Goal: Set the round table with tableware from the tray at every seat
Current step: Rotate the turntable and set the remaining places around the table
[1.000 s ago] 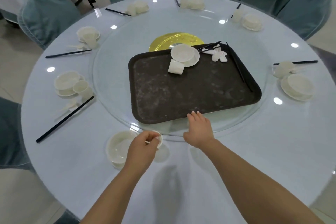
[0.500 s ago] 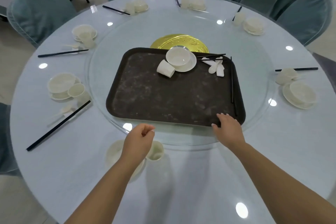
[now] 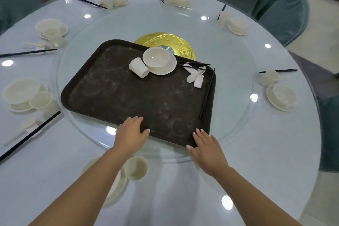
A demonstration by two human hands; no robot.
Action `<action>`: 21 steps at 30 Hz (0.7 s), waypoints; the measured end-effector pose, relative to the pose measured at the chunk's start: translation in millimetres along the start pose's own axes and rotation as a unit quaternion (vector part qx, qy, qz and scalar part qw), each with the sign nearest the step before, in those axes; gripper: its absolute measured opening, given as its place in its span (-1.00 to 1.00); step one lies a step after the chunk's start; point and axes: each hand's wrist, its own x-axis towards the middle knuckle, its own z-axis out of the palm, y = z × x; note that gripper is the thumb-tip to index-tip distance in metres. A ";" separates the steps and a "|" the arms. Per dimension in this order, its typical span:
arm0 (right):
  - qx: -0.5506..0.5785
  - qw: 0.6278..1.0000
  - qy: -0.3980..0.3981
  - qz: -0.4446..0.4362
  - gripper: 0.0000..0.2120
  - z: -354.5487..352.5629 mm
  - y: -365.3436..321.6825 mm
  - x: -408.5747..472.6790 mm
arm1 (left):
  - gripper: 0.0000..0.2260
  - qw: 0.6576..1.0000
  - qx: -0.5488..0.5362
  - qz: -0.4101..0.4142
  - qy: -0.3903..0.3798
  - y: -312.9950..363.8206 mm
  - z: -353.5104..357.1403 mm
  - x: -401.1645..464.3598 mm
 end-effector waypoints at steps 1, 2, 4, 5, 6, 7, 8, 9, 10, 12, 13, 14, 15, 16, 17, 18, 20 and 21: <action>-0.004 1.000 0.004 -0.008 -0.35 3.0 -3.2 -0.5 | -0.40 0.998 0.054 0.001 -0.019 -1.9 1.2 8.1; -0.012 1.000 0.010 -0.016 -0.35 5.5 -5.9 -1.2 | -0.32 0.995 0.095 -0.008 -0.036 -4.6 2.3 15.7; -0.022 0.999 0.020 -0.026 -0.33 8.8 -11.1 -2.6 | -0.17 0.986 0.146 -0.039 -0.065 -10.9 5.2 28.3; -0.021 0.999 0.023 -0.029 -0.31 10.3 -13.5 -3.4 | -0.11 0.982 0.167 -0.050 -0.075 -13.5 7.3 32.3; -0.014 0.999 0.029 -0.035 -0.28 11.2 -16.6 -4.2 | -0.07 0.978 0.186 -0.056 -0.080 -16.1 9.3 34.9; -0.001 0.999 0.037 -0.039 -0.28 11.7 -19.0 -4.0 | -0.05 0.974 0.202 -0.057 -0.080 -18.3 12.0 37.2; 0.019 0.998 0.050 -0.040 -0.32 11.8 -20.7 -3.3 | -0.04 0.972 0.213 -0.056 -0.077 -20.9 14.6 38.8; 0.045 0.995 0.077 -0.039 -0.41 10.0 -21.6 -2.0 | -0.03 0.971 0.221 -0.054 -0.073 -23.7 16.9 39.7; 0.071 0.989 0.120 -0.041 -0.51 6.7 -21.8 1.2 | -0.03 0.970 0.227 -0.052 -0.070 -26.9 18.8 41.0; 0.097 0.970 0.219 -0.044 -0.69 -5.0 -17.7 14.5 | -0.02 0.968 0.237 -0.050 -0.069 -33.0 22.0 42.4; 0.111 0.963 0.245 -0.031 -0.74 -14.1 -15.5 24.7 | -0.02 0.967 0.241 -0.049 -0.071 -35.7 23.3 43.3; 0.133 0.960 0.246 -0.010 -0.75 -24.7 -13.9 36.7 | -0.02 0.966 0.242 -0.050 -0.073 -38.3 24.5 44.4; 0.162 0.958 0.236 0.016 -0.74 -35.3 -12.3 49.2 | -0.01 0.966 0.242 -0.051 -0.074 -40.2 25.7 45.1; 0.195 0.954 0.224 0.041 -0.72 -44.4 -11.1 63.6 | -0.01 0.966 0.243 -0.052 -0.076 -42.0 26.8 46.1; 0.221 0.949 0.215 0.064 -0.70 -52.6 -10.5 77.9 | 0.00 0.965 0.244 -0.053 -0.079 -43.5 27.6 47.0; 0.235 0.946 0.210 0.081 -0.68 -60.6 -10.3 91.5 | 0.00 0.964 0.247 -0.053 -0.083 -44.3 28.0 47.7; 0.241 0.943 0.208 0.099 -0.66 -75.0 -12.0 120.0 | 0.00 0.962 0.253 -0.052 -0.089 -45.4 28.0 49.0; 0.242 0.942 0.204 0.106 -0.64 -81.7 -13.3 133.8 | -0.01 0.961 0.256 -0.052 -0.090 -44.8 27.8 48.8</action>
